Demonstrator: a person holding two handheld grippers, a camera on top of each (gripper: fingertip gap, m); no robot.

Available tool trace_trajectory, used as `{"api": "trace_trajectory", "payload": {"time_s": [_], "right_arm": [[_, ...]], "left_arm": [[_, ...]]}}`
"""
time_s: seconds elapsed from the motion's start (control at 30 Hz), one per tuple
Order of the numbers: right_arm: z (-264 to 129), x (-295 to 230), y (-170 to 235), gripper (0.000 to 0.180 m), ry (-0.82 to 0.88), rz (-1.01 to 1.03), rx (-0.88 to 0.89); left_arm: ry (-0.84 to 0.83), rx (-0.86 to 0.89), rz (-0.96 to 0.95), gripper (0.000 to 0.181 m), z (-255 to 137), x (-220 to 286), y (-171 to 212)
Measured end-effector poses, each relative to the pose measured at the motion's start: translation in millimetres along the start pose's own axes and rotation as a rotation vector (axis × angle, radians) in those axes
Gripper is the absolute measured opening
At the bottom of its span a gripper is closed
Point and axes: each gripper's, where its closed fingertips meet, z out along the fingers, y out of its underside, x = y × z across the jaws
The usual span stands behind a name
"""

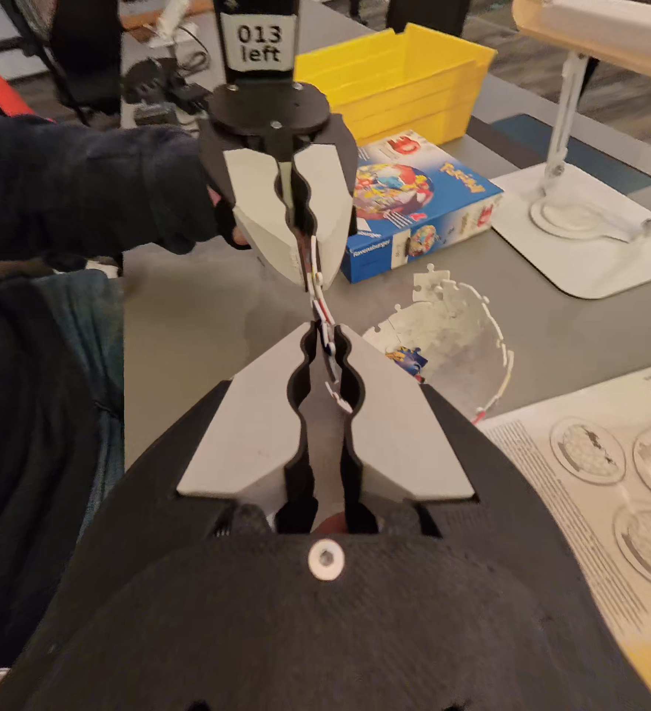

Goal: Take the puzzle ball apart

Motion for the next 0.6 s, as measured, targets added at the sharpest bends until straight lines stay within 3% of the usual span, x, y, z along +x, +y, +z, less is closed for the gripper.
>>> {"api": "trace_trajectory", "payload": {"time_s": [0.17, 0.27, 0.3, 0.37, 0.6], "right_arm": [[-1, 2, 5, 0.005, 0.091, 0.009, -0.045], [0, -6, 2, 0.002, 0.066, -0.002, -0.027], [0, -6, 2, 0.002, 0.062, -0.001, -0.023], [-3, -7, 1, 0.002, 0.049, 0.015, -0.005], [-7, 2, -3, 0.007, 0.069, 0.058, 0.041]], "left_arm": [[-0.157, -0.033, 0.107, 0.009, 3, -6, 3], [-0.205, -0.07, 0.169, 0.031, 7, -8, 6], [-0.209, -0.082, 0.18, 0.03, 8, -9, 7], [-0.179, -0.069, 0.165, 0.012, 5, -6, 4], [-0.168, -0.042, 0.145, 0.005, 4, -3, 0]]}}
